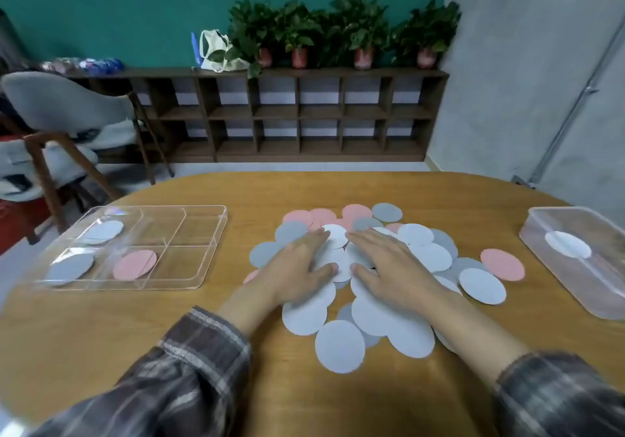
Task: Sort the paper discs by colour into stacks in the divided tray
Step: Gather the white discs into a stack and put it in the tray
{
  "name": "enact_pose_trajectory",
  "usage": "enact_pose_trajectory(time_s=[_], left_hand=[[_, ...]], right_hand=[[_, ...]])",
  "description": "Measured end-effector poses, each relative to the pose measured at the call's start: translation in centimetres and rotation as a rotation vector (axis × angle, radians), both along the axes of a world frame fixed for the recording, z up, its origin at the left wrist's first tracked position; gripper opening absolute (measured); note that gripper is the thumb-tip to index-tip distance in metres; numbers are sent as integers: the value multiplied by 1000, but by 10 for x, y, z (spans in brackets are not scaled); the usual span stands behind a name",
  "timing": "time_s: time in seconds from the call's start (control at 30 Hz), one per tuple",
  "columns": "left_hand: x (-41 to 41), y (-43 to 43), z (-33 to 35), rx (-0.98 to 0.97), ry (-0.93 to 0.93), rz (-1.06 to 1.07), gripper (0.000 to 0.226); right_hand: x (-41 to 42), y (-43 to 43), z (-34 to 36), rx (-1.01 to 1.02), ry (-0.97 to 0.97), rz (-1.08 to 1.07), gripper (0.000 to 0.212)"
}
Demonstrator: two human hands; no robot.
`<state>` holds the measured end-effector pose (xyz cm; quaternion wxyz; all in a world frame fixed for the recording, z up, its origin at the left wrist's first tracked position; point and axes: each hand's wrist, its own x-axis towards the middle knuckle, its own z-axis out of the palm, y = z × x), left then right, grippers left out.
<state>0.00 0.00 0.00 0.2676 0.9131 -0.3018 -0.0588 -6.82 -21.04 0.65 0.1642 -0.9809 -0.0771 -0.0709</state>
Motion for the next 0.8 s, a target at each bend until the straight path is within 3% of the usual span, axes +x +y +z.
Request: enact_pose_trajectory(time_s=[0.4, 0.8], left_hand=[[35, -14, -38, -159, -208, 78, 52], [30, -17, -31, -230, -223, 86, 42]], right_hand=[[37, -5, -36, 142, -30, 15, 54], [52, -3, -39, 148, -55, 31, 44]])
